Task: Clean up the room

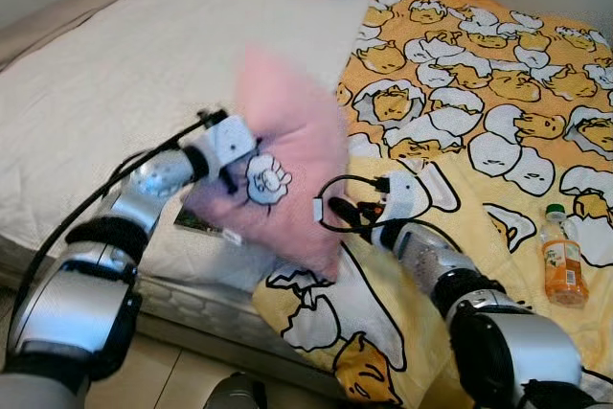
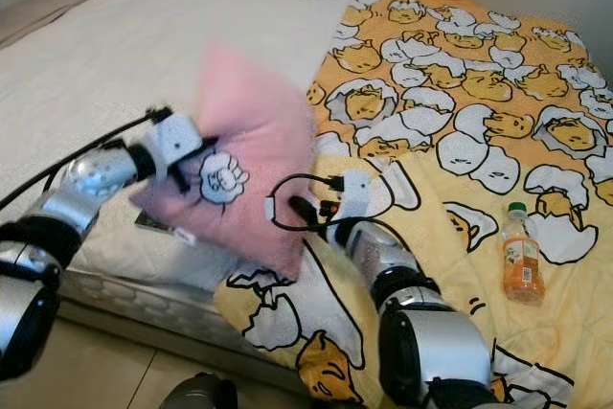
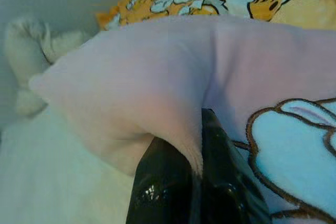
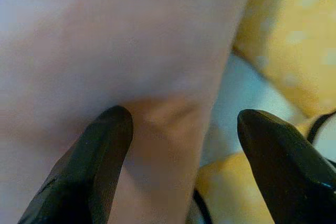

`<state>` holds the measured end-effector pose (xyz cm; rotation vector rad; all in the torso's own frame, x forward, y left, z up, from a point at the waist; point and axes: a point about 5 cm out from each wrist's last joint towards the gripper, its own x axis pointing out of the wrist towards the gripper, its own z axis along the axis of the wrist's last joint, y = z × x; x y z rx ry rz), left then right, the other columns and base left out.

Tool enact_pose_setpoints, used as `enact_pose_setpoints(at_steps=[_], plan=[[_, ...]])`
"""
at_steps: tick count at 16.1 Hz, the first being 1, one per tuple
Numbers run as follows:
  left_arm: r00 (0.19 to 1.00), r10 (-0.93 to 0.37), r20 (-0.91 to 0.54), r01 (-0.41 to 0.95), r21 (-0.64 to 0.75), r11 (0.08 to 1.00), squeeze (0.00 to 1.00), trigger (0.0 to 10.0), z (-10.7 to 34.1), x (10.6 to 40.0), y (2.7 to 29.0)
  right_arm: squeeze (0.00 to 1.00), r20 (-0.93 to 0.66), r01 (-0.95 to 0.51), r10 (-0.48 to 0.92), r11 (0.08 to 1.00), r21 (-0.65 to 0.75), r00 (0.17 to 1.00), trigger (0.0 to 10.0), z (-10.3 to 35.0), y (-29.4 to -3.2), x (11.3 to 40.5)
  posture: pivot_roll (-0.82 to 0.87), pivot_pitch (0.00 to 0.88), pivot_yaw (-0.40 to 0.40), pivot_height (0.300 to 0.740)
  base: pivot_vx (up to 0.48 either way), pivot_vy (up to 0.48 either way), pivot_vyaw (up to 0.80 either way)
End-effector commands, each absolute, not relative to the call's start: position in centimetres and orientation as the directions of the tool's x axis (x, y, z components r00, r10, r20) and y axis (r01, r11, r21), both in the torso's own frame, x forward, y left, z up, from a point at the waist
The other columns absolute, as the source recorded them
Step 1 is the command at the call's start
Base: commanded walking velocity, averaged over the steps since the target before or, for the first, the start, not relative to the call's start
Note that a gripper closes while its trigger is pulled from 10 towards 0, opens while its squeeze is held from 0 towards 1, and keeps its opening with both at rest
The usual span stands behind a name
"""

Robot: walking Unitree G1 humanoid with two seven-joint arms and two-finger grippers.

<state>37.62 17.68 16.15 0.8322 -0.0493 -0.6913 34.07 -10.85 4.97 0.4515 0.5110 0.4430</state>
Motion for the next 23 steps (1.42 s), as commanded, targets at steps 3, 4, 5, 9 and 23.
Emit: enact_pose_setpoints(at_steps=[3,4,5,9,23], plan=[[0.773,-0.612,-0.166,0.516,0.726,0.455,0.0,10.0,17.0,37.9,16.2,0.0,-0.323,-0.263,0.56,0.726,0.635,0.763,10.0,5.1,-8.8,33.9,0.12,0.019,-0.088,0.74,0.0,0.0,0.0],[0.775,-0.61,-0.167,0.524,0.71,0.47,0.0,10.0,16.6,37.8,16.2,0.0,-0.319,-0.229,0.564,0.696,0.681,0.762,10.0,4.9,-8.2,33.6,0.12,0.018,-0.087,0.74,0.0,0.0,0.0],[0.779,-0.603,-0.172,0.529,0.696,0.485,0.0,10.0,16.0,37.7,16.2,0.0,-0.322,-0.212,0.574,0.675,0.706,0.753,10.0,4.6,-7.5,33.3,0.12,0.018,-0.087,0.74,0.0,0.0,0.0],[0.781,-0.603,-0.161,0.557,0.617,0.556,0.0,10.0,14.7,37.2,16.2,0.0,-0.366,-0.198,0.582,0.686,0.7,0.726,0.0,3.6,-5.5,32.2,0.14,0.028,-0.087,0.74,0.0,0.0,0.0],[0.825,-0.545,-0.152,0.556,0.396,0.731,0.0,10.0,12.4,36.4,17.4,0.0,-0.334,-0.041,0.468,0.626,0.778,0.818,0.0,3.4,-7.1,32.5,0.13,0.054,-0.075,0.74,0.0,0.0,0.0]])
